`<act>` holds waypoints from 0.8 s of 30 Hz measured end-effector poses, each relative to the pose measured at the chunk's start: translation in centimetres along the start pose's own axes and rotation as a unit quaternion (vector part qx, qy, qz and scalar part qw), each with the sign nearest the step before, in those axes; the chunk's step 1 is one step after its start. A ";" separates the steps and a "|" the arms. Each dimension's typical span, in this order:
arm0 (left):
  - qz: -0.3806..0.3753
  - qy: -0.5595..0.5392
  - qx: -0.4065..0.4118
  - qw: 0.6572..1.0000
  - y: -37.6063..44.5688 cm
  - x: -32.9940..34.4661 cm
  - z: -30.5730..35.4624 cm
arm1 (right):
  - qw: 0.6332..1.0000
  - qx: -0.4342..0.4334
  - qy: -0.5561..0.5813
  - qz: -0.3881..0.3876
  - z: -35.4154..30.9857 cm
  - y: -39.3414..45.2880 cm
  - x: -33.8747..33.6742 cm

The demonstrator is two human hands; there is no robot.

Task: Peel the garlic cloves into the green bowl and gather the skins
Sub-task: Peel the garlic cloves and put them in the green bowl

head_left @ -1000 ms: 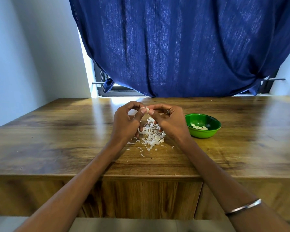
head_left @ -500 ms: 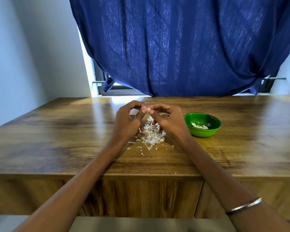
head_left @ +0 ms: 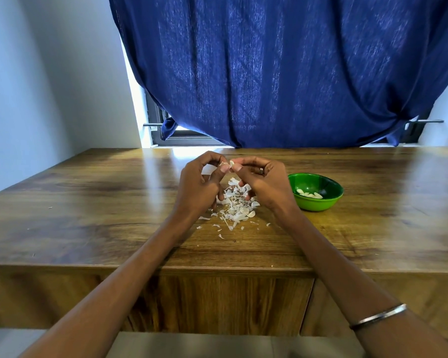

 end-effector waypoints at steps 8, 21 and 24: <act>-0.007 -0.009 0.004 1.000 -0.1 0.1 0.2 | 0.999 0.036 0.028 0.009 0.5 0.1 -0.3; 0.047 -0.008 0.015 0.999 0.1 -0.6 -0.2 | 0.992 0.086 0.095 0.010 0.8 0.0 -0.4; 0.060 0.002 0.029 0.998 0.4 -0.8 -0.3 | 0.990 0.094 0.100 0.029 1.0 0.1 -0.7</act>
Point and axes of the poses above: each hand's wrist, its own y-axis towards the middle knuckle, its own x-axis out of the palm, z = x × y, the point moved 6 cm from there along y, towards the middle knuckle, and after that the axes turned 4 degrees about z, right-handed, at the moved point
